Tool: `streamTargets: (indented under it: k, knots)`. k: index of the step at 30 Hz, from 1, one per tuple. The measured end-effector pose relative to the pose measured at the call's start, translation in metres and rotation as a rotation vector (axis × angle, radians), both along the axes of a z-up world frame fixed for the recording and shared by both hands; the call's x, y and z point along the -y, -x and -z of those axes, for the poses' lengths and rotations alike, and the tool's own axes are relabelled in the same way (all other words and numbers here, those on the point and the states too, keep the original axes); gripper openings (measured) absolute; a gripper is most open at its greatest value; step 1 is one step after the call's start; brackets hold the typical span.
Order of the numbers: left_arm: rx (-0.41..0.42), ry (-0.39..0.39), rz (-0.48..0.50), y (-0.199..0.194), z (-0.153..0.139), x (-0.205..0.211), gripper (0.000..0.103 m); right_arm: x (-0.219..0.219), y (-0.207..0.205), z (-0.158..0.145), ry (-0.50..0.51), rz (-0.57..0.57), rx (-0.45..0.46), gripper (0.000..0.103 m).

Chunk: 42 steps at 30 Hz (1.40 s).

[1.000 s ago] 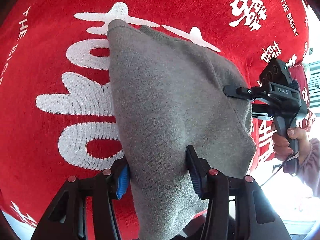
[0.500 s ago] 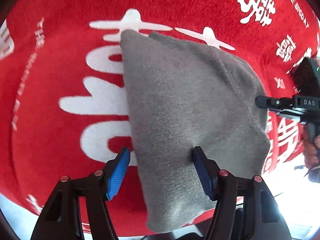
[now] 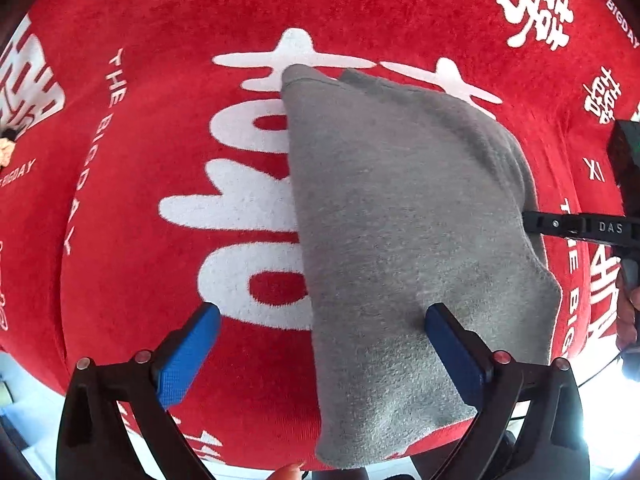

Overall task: Fold small clothes
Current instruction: 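Open both grippers and lift them away from the folded sweater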

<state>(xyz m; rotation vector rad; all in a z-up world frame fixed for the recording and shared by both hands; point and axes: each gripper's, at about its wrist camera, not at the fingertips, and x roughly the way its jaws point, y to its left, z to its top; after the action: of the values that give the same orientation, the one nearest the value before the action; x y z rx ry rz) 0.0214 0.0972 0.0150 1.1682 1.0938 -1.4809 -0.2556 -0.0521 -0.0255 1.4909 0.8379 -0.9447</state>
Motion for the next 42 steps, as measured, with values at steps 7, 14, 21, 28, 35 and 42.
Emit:
streamTargets:
  k: [7,14,21,28,35,42]
  knots:
    - [-0.013,0.037,-0.049,-0.006,-0.012,-0.007,0.103,-0.010,0.001,-0.012,-0.019,0.014,-0.045,0.015]
    - [-0.052,0.039,-0.072,-0.013,-0.020,-0.009,0.103,-0.045,-0.009,-0.051,0.031,0.012,-0.099,0.019]
    - [-0.032,0.069,-0.089,-0.013,-0.026,-0.009,0.103,-0.074,-0.051,-0.045,0.038,-0.110,-0.112,0.019]
    - [0.022,0.085,-0.059,-0.010,-0.030,-0.011,0.103,-0.090,-0.016,-0.018,-0.057,0.039,-0.107,0.045]
    - [0.006,0.017,-0.024,0.000,-0.039,-0.021,0.103,-0.094,-0.013,-0.044,-0.082,0.036,-0.168,0.059]
    - [0.009,-0.041,0.046,0.014,-0.061,-0.036,0.103,-0.090,-0.031,-0.081,-0.032,0.021,-0.197,0.080]
